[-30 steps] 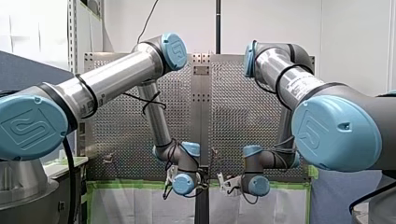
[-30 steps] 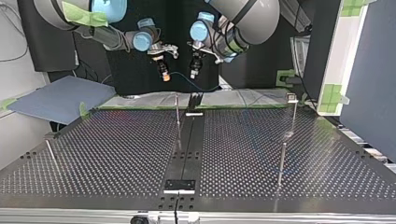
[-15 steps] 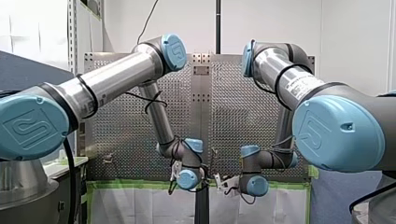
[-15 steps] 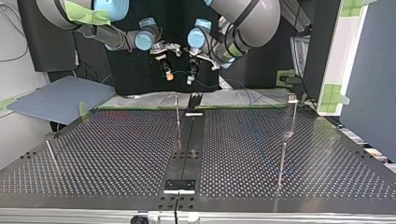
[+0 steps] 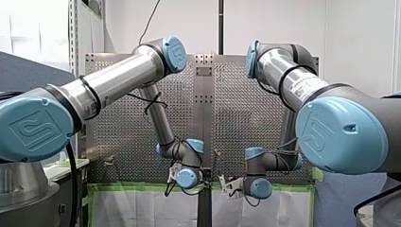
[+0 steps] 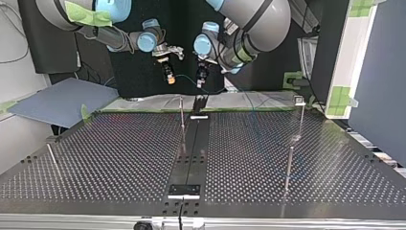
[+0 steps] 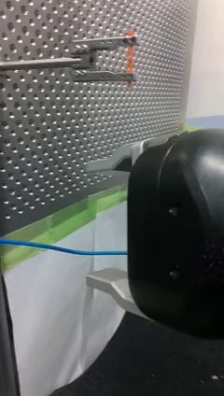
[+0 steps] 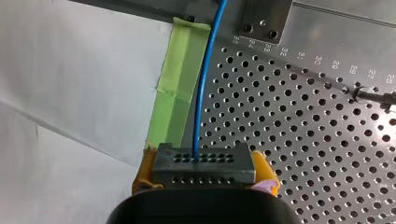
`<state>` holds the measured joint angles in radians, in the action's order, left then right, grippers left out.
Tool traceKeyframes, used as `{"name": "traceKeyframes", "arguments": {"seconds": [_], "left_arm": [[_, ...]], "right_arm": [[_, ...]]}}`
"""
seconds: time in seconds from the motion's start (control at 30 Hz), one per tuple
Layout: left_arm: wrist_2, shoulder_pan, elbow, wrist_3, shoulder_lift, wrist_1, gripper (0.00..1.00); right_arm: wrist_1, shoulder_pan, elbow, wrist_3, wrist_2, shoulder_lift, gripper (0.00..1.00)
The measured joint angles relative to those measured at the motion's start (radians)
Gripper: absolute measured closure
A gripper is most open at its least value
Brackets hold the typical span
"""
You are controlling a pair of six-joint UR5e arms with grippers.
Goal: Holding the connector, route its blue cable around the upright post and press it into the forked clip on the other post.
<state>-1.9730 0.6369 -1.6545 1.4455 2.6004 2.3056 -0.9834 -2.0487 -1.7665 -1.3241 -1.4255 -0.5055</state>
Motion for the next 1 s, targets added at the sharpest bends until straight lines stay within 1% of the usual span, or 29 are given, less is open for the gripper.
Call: {"name": "traceKeyframes", "arguments": {"seconds": [0.17, 0.43, 0.6, 0.7, 1.0], "left_arm": [[-0.008, -0.006, 0.031, 0.006, 0.019, 0.031, 0.0], [-0.015, -0.006, 0.093, 0.01, 0.079, 0.088, 0.0], [-0.013, -0.01, 0.135, 0.025, 0.113, 0.071, 0.0], [-0.013, -0.011, 0.152, 0.033, 0.119, 0.062, 0.0], [-0.015, -0.021, 0.159, 0.054, 0.121, 0.043, 0.0]], "right_arm": [[-0.003, -0.002, 0.0, 0.0, 0.007, 0.0, 1.0], [0.002, -0.007, 0.004, 0.002, 0.012, 0.0, 1.0], [0.014, -0.011, 0.008, 0.009, 0.013, 0.0, 1.0], [0.019, -0.013, 0.009, 0.012, 0.013, 0.0, 1.0], [0.026, -0.019, 0.009, 0.015, 0.014, 0.0, 1.0]]}}
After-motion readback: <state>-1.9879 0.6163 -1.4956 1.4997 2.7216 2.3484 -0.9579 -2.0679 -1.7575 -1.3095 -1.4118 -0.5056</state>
